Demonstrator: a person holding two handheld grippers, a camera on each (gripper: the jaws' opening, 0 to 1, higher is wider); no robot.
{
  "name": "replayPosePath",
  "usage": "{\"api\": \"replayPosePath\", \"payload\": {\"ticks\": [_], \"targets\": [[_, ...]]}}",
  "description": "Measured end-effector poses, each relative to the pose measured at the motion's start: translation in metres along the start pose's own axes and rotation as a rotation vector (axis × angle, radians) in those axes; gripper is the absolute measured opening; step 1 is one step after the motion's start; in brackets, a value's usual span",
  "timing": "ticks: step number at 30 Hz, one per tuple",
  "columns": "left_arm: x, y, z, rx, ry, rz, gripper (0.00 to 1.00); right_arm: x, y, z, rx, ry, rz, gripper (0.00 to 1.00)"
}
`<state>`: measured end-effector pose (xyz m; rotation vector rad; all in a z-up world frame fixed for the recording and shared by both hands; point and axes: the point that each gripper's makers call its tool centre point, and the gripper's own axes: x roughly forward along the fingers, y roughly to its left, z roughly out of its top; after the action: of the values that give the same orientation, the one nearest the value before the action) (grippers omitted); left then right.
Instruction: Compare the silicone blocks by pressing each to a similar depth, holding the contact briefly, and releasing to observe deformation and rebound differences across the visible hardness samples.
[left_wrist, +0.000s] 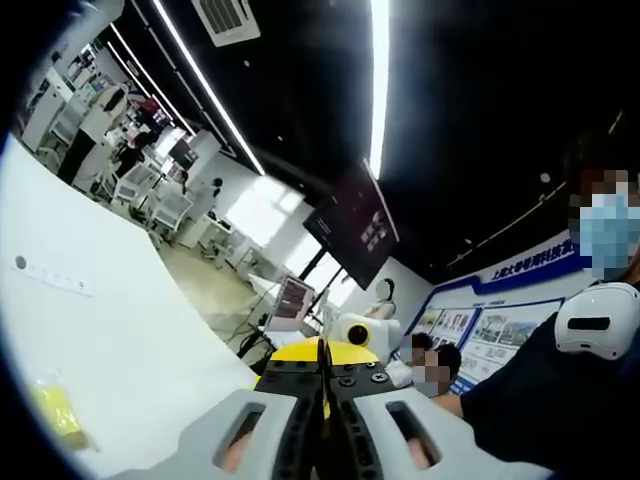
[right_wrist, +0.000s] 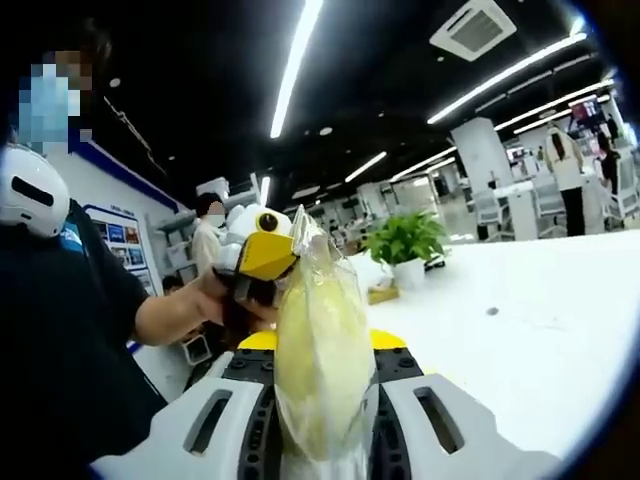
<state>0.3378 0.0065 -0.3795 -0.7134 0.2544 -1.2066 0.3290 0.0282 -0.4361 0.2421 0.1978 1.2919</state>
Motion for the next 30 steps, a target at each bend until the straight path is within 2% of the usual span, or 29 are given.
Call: {"api": "replayPosePath", "payload": {"ticks": [2,5,8,13,16,20,24,26,30], "targets": [[0.002,-0.002,-0.001,-0.010,0.004,-0.009,0.00,-0.002,-0.005,0.000,0.018,0.000,-0.027,0.27],[0.006,-0.003,-0.004,-0.014,0.016,-0.017,0.00,-0.007,-0.009,0.001,-0.028,-0.013,-0.063,0.34],[0.009,0.000,-0.007,-0.038,0.017,-0.017,0.00,-0.013,-0.012,0.000,0.036,-0.020,-0.076,0.37],[0.014,0.004,-0.014,-0.069,0.026,-0.013,0.00,-0.026,-0.020,-0.002,0.044,-0.050,-0.135,0.50],[0.016,0.005,-0.015,-0.078,0.032,-0.016,0.00,-0.034,-0.024,-0.006,0.012,-0.047,-0.173,0.54],[0.019,0.006,-0.014,-0.090,0.032,-0.026,0.00,-0.040,-0.026,-0.001,-0.055,-0.082,-0.210,0.56],[0.021,0.006,-0.016,-0.085,0.050,-0.031,0.00,-0.041,-0.030,-0.003,-0.073,-0.068,-0.250,0.75],[0.021,0.007,-0.016,-0.092,0.048,-0.031,0.00,-0.042,-0.032,-0.006,-0.071,-0.053,-0.263,0.79],[0.020,0.010,-0.016,-0.098,0.045,-0.022,0.00,-0.043,-0.033,-0.007,-0.064,-0.067,-0.279,0.85]]}}
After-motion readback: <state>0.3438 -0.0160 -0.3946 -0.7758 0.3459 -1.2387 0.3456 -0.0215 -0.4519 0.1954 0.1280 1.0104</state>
